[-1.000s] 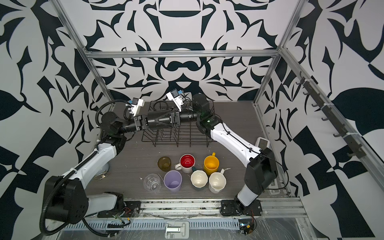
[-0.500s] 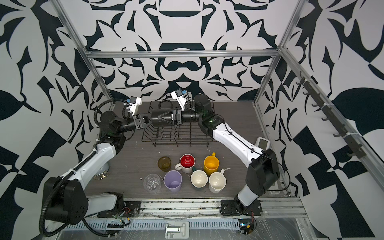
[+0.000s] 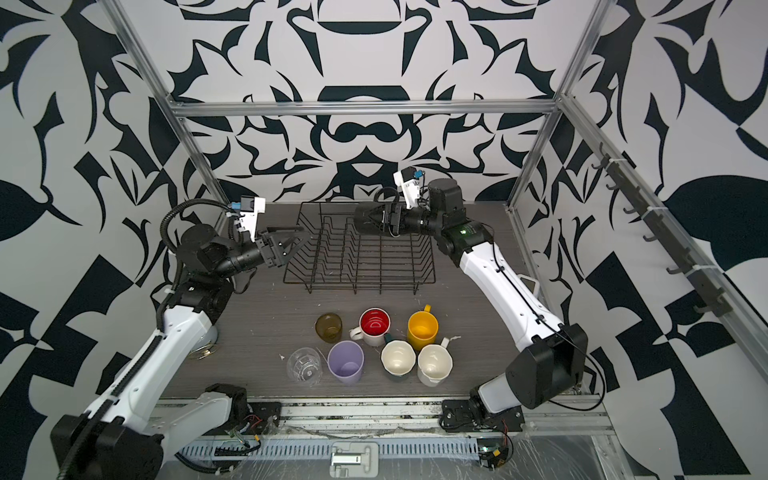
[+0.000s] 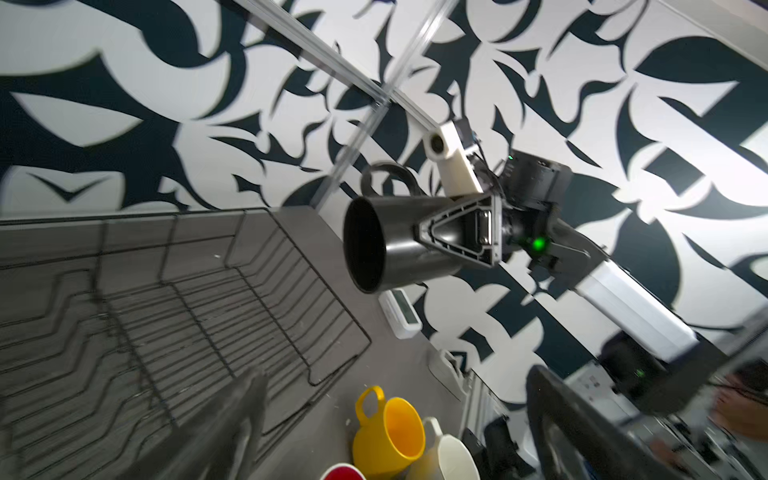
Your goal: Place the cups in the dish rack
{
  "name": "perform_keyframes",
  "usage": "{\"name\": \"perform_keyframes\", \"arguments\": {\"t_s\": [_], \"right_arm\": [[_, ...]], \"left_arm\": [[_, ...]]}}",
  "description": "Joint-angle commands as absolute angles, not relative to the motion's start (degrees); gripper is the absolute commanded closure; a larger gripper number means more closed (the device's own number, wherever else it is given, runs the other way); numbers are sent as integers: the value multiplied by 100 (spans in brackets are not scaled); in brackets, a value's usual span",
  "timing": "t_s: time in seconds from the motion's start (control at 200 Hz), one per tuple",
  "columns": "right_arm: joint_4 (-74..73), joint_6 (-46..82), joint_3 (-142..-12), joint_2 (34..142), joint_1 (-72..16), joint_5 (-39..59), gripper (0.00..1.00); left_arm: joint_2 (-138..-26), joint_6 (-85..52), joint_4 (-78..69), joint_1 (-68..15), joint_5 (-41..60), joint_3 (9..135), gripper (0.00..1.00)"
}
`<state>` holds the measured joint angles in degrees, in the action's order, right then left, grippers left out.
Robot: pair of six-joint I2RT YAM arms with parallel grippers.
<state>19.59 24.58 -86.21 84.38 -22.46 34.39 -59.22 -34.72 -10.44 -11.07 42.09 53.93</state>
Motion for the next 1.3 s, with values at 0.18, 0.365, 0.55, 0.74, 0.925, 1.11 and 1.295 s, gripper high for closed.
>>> {"name": "perform_keyframes", "arguments": {"t_s": [0.18,0.365,0.55,0.74,0.925,1.11,1.295], "right_arm": [[4226,1085,-10055,8818,-2303,1151,100],[4952,967,-10818,9559,-2312,625,100],[5513,901,-11642,10457,-2338,199,100],[6031,785,-12543,11435,-2337,-201,100],[6261,708,-13156,12146,-2330,-504,100],[6530,621,-13717,12753,-2303,-655,100],[6458,630,-13733,12965,-2134,-678,100]], "left_arm": [[-5651,-2751,1202,-488,1390,5792,1],[-5581,-2329,1431,-273,923,5714,1],[-5768,-1871,1693,-153,217,5888,1],[-5807,-1811,1180,-71,433,5591,1],[-5628,-1682,1218,11,411,5638,1],[-5583,-1618,1255,9,440,5689,0],[-5282,-1597,1335,18,350,5410,1]]}}
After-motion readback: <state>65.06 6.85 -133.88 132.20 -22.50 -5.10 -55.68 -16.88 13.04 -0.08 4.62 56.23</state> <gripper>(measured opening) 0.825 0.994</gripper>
